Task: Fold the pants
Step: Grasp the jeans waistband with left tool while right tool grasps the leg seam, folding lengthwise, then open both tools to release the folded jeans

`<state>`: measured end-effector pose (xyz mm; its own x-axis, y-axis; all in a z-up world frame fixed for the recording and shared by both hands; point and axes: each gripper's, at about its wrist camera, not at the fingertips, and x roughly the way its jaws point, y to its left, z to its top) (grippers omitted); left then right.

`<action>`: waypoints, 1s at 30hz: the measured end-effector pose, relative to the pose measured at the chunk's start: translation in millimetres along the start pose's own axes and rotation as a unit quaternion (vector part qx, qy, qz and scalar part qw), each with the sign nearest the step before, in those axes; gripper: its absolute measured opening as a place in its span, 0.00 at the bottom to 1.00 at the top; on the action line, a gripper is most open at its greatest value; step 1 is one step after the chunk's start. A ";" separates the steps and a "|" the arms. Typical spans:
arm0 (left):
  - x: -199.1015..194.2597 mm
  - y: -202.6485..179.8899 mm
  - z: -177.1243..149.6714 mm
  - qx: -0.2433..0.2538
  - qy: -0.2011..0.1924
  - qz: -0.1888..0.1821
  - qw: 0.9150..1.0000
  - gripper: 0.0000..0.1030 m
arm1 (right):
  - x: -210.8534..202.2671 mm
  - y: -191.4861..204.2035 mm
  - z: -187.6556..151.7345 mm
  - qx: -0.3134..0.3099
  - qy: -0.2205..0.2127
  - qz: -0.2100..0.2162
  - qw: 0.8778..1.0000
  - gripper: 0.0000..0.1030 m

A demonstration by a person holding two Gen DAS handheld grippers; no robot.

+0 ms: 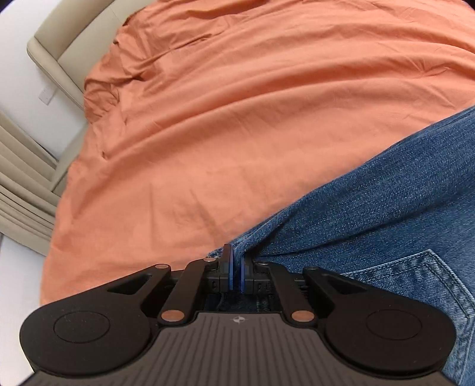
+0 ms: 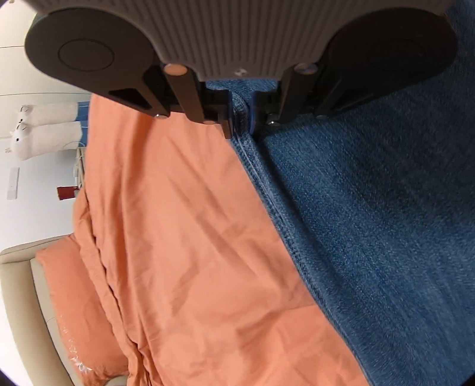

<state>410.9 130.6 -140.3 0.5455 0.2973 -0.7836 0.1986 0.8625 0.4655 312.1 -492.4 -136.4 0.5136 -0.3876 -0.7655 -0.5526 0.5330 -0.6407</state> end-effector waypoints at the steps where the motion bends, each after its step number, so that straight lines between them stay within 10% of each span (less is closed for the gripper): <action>1: 1.0 -0.6 2.2 0.000 0.001 0.001 1.000 0.05 | 6.0 -1.7 3.8 0.004 0.000 0.001 1.000 0.04; 9: -51.5 14.6 -0.2 -0.037 -0.068 0.025 0.997 0.05 | -28.8 -10.9 -13.1 0.030 -0.030 -0.026 0.999 0.03; 18: -25.1 3.0 13.5 -0.022 -0.045 0.035 0.998 0.07 | -11.0 -8.4 2.8 0.063 -0.018 -0.027 0.997 0.03; 23: -17.4 1.6 13.2 -0.002 -0.024 0.044 0.999 0.30 | 0.7 -3.9 3.5 0.083 -0.011 -0.035 0.996 0.22; 25: -24.4 5.0 14.0 -0.007 -0.026 0.053 0.998 0.84 | -2.6 -6.1 2.4 0.091 -0.011 -0.047 0.995 0.37; 30: -55.8 32.3 3.0 -0.071 -0.035 0.009 0.997 0.87 | -30.8 -15.2 0.8 0.132 -0.035 -0.056 0.989 0.56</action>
<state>389.3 140.7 -80.3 0.6044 0.2883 -0.7427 0.0738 0.9080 0.4125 305.2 -487.9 -103.0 0.6106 -0.4075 -0.6790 -0.3046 0.6706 -0.6764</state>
